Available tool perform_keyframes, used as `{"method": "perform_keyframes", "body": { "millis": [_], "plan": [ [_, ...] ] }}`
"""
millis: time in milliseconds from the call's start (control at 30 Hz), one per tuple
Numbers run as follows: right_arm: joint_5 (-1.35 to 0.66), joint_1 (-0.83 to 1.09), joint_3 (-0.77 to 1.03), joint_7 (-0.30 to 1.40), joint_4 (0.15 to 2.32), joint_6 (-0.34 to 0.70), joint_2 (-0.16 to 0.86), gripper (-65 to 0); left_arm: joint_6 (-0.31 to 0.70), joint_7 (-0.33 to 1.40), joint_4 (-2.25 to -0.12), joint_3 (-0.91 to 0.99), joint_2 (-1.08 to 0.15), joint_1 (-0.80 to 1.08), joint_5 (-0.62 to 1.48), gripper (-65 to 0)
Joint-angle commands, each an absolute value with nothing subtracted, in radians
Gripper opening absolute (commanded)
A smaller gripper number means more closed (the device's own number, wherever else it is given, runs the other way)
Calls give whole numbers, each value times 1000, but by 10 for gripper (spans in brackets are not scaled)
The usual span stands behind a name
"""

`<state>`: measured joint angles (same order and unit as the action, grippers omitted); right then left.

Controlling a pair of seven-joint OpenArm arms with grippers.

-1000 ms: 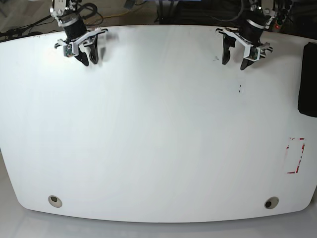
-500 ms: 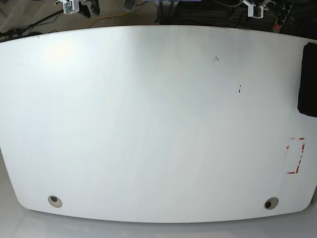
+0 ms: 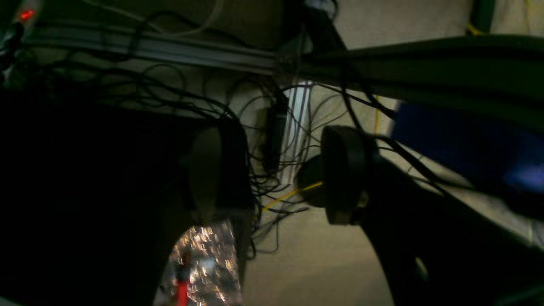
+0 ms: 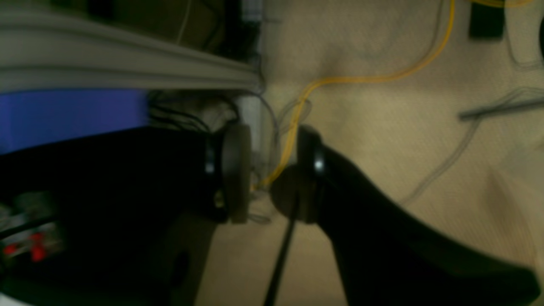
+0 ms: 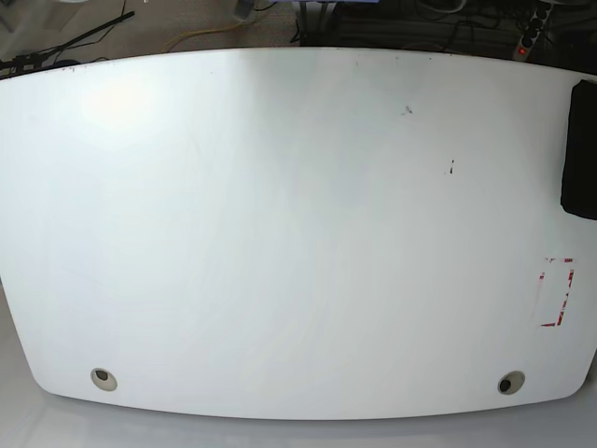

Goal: Fold the T-shirt properly

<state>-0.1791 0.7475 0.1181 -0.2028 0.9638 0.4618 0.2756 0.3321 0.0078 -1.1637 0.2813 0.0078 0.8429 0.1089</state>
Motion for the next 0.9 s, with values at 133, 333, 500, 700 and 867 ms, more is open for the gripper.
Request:
{"method": "perform_keyframes", "body": {
  "millis": [133, 333, 500, 700, 867],
  "plan": [
    [-174, 522, 18, -278, 598, 467, 277, -484, 314, -1, -845, 271, -25, 657, 59, -394],
    [-174, 397, -24, -278, 450, 467, 275, -480, 312, -1, -561, 275, -24, 472, -31, -397],
    [-176, 312, -44, -278, 357, 467, 274, -479, 302, -51, -366, 272, -42, 334, -64, -397],
    [-176, 242, -44, -240, 308, 467, 257, -479, 139, -110, -194, 271, -45, 220, -131, -397],
    [-176, 206, -44, -206, 308, 467, 252, -479, 117, -105, -177, 271, -45, 168, -162, -397]
  ]
}}
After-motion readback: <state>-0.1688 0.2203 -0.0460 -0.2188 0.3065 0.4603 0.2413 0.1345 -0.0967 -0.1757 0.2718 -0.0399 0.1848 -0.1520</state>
